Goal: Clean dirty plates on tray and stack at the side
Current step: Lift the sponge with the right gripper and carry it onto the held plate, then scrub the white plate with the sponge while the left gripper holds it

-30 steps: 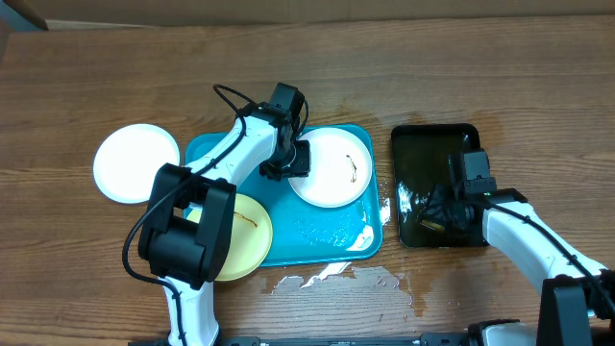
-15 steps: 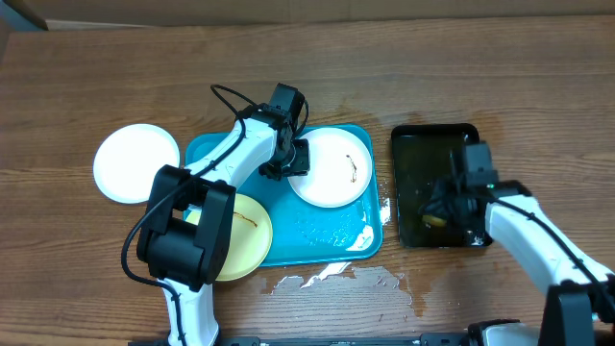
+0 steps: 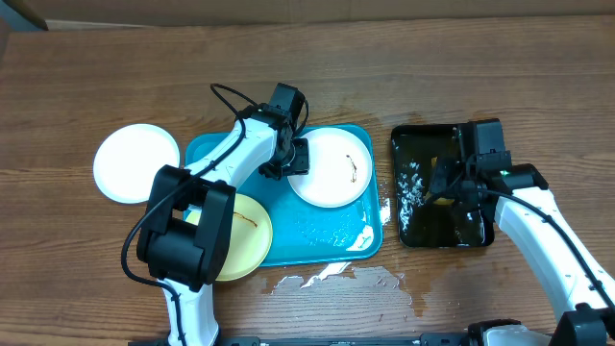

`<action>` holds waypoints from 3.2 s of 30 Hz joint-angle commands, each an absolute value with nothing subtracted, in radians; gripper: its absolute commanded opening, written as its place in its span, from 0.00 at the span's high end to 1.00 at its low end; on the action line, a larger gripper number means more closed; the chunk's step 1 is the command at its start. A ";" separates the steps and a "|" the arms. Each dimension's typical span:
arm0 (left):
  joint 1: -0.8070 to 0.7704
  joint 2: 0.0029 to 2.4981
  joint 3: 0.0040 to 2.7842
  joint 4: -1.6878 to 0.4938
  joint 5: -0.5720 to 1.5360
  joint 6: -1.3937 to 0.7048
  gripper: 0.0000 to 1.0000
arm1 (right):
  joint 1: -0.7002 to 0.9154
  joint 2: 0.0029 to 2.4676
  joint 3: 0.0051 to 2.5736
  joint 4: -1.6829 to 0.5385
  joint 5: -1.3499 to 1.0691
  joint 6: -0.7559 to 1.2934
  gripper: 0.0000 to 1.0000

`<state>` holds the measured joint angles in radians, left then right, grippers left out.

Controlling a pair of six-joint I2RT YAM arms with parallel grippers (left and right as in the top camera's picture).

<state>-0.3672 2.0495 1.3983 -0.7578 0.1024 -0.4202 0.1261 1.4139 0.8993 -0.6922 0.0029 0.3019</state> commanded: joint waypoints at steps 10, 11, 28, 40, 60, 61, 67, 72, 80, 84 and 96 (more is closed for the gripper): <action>-0.374 2.088 1.354 -0.766 0.071 -0.435 0.47 | 0.128 1.417 0.909 -0.685 0.004 0.287 0.96; -0.374 2.088 1.354 -0.766 0.072 -0.435 0.59 | 0.128 1.417 0.909 -0.684 0.021 0.287 0.96; -0.374 2.088 1.354 -0.850 0.241 -0.483 0.59 | 0.128 1.420 0.911 -0.729 -0.103 0.274 0.96; -0.374 2.087 1.355 -0.921 0.123 -0.486 0.95 | 0.128 1.420 0.910 -0.744 -0.102 0.261 0.96; -0.374 2.086 1.447 -1.087 -0.033 -0.497 0.52 | 0.128 1.420 0.965 -0.792 -0.062 0.265 0.96; -0.374 2.087 1.449 -1.088 -0.033 -0.497 0.52 | 0.128 1.420 0.987 -0.815 -0.062 0.265 0.96; -0.374 2.087 1.449 -1.061 -0.012 -0.498 0.52 | 0.130 1.420 1.137 -0.952 -0.178 0.215 0.96; -0.374 2.087 1.449 -1.023 0.020 -0.498 0.53 | 0.168 1.424 1.158 -0.912 -0.361 0.121 0.96; -0.374 2.087 1.449 -1.008 0.047 -0.498 0.55 | 0.393 1.559 1.149 -0.826 -0.222 0.077 0.96; -0.374 2.087 1.449 -0.992 0.094 -0.498 0.58 | 0.484 1.652 1.149 -0.764 -0.175 0.047 0.96; -0.373 2.087 1.448 -0.979 0.150 -0.559 0.76 | 0.583 1.719 1.149 -0.639 -0.082 0.026 0.96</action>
